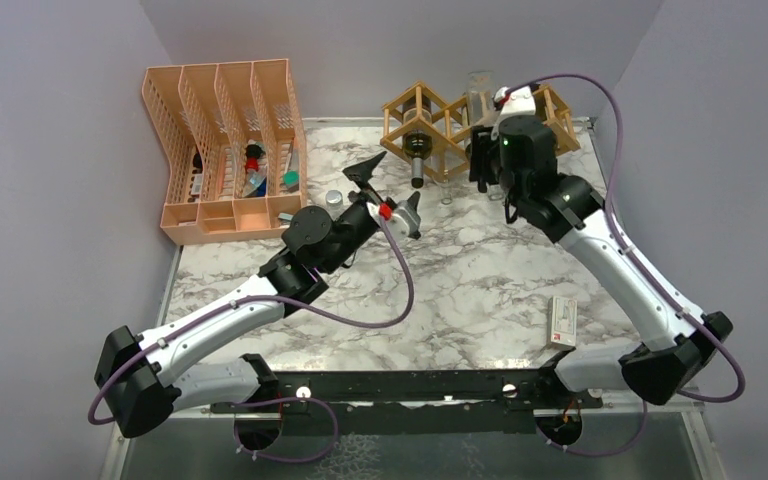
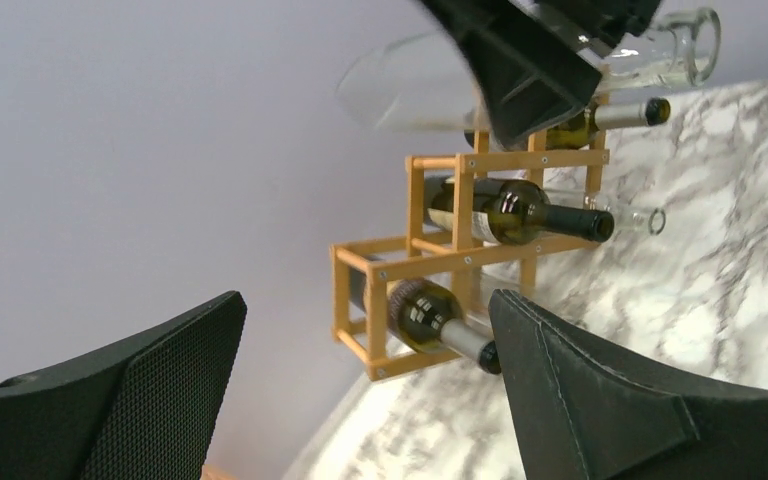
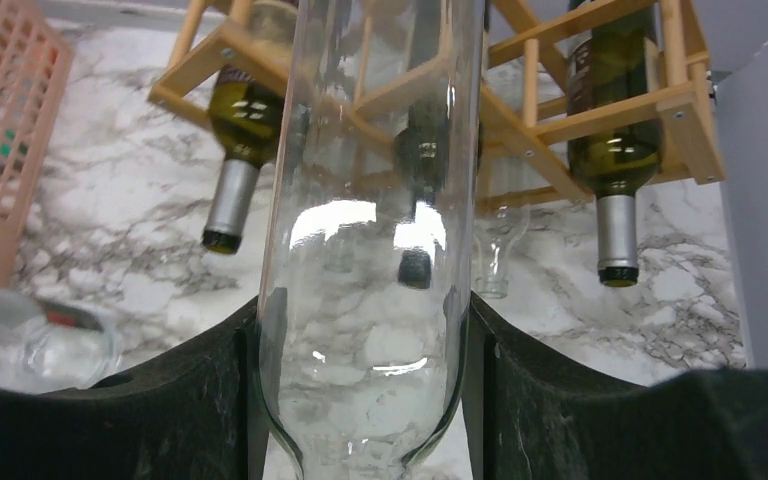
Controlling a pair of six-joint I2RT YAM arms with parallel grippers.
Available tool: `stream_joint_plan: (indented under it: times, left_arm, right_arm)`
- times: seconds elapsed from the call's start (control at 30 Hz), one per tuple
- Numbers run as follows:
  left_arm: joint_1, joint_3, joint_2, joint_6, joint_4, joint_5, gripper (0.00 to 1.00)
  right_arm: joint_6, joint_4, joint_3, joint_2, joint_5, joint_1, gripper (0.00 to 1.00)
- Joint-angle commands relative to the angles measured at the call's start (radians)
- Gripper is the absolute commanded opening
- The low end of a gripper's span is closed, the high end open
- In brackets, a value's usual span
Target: Put the wine bottle on the wine rack
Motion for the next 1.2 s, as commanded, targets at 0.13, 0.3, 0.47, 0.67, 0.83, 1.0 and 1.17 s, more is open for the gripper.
stream_joint_plan:
  times: [0.13,0.3,0.47,0.67,0.83,1.0,1.17]
  left_arm:
    - [-0.001,0.057,-0.046,-0.755,-0.05,-0.374,0.99]
    - [-0.001,0.169,-0.046,-1.042,-0.383,-0.473,0.99]
    - [-0.001,0.233,-0.047,-1.143,-0.66,-0.529,0.99]
    - [0.0,0.174,-0.138,-1.025,-0.675,-0.369,0.99]
    - [0.0,0.119,-0.156,-1.039,-0.646,-0.347,0.99]
    - [0.0,0.133,-0.135,-1.026,-0.67,-0.348,0.99]
    - [0.0,0.125,-0.133,-0.971,-0.669,-0.303,0.99]
  right_arm:
    - [0.003,0.166,0.127,0.136,-0.244,-0.286,0.01]
    - [0.031,0.177,0.17,0.229,-0.437,-0.446,0.01]
    - [0.045,0.191,0.202,0.309,-0.558,-0.533,0.01]
    - [0.033,0.216,0.253,0.404,-0.668,-0.588,0.01]
    - [0.028,0.207,0.312,0.489,-0.711,-0.599,0.01]
    - [0.032,0.211,0.327,0.534,-0.72,-0.599,0.01]
    - [0.031,0.224,0.305,0.541,-0.709,-0.601,0.02]
